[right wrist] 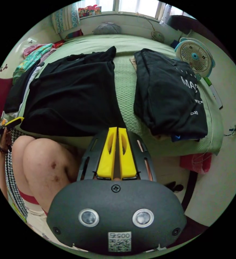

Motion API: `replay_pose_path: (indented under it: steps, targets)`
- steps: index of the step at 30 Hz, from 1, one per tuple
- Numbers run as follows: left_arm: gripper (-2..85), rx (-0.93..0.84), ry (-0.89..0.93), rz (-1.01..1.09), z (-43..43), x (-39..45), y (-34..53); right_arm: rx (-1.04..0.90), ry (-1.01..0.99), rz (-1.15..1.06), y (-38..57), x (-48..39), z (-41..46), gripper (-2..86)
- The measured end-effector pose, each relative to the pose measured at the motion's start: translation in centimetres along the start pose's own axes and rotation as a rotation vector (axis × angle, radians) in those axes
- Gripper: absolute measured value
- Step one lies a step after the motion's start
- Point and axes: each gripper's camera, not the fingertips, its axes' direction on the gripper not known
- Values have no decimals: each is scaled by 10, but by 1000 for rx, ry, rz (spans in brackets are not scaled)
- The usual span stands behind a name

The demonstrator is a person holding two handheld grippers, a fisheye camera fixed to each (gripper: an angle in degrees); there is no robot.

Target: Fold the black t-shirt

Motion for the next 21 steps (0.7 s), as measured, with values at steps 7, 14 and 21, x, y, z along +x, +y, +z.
replay_pose_path:
  steps: [7, 14, 21]
  targets:
    - [41, 16, 42, -45, -9, -12, 26, -8, 1, 6, 11, -1, 2, -2]
    - [47, 14, 50, -41, -20, -14, 42, 8, 53, -12, 29, -11, 3, 12]
    - [85, 103, 9, -8, -50, -13, 72, 79, 58, -8, 52, -17, -14, 47]
